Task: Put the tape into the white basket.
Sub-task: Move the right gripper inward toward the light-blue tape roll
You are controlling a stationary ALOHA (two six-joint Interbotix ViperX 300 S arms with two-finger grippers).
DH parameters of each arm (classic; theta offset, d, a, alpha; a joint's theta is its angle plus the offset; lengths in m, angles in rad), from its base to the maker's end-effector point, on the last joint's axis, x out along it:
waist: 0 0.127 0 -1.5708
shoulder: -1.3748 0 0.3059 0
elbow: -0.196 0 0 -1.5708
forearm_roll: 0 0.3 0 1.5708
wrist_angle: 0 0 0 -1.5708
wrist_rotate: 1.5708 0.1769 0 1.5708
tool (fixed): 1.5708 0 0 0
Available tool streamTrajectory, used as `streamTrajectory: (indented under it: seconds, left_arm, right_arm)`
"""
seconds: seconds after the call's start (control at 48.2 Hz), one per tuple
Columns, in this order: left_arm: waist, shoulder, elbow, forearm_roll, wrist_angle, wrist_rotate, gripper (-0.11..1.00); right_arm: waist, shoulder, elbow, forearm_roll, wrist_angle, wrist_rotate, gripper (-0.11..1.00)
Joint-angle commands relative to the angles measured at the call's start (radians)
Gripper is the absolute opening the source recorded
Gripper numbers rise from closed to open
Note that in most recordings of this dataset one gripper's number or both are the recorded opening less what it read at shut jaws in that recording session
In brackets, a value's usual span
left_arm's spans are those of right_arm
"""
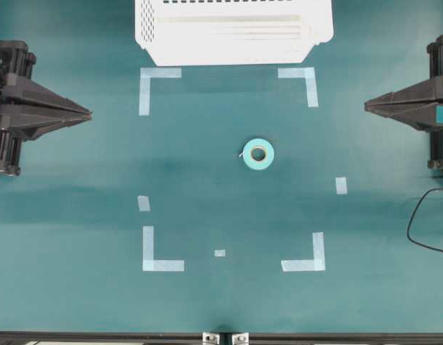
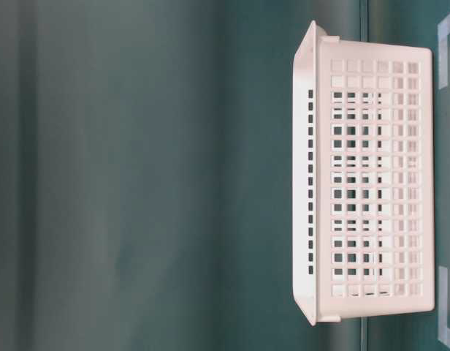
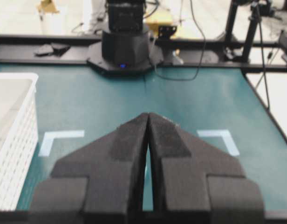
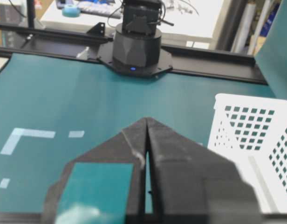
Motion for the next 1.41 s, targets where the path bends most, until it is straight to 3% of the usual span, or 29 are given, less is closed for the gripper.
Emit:
streamTrajectory:
  seconds: [0.0,0.207,0.311,0.746,1.244,1.389]
  left_arm:
    - [-0.006,0.005,-0.006,-0.003,-0.009,-0.002,-0.11]
    - [-0.006,-0.038,0.029,-0.003,-0.006,0.0,-0.1]
    - [-0.006,-0.061,0.046,-0.003,-0.003,-0.002,-0.1]
    - [0.0,-0.107,0.083,-0.003,0.061,-0.002,-0.1]
    - [0.052,-0.184,0.13,-0.005,0.179,-0.034,-0.1]
    - [0.052,-0.216,0.143,-0.005,0.233,-0.04,-0.1]
  right_arm:
    - [-0.002,0.003,-0.008,0.002,-0.006,0.008,0.19]
    - [-0.002,-0.005,-0.005,0.0,-0.003,0.011,0.8]
    - [-0.002,-0.005,-0.006,0.0,-0.003,0.011,0.97]
    - [-0.002,0.049,-0.029,0.002,0.018,0.084,0.97]
    - [-0.034,0.16,-0.11,0.002,0.169,0.107,0.97]
    - [-0.048,0.198,-0.153,0.002,0.264,0.12,0.97]
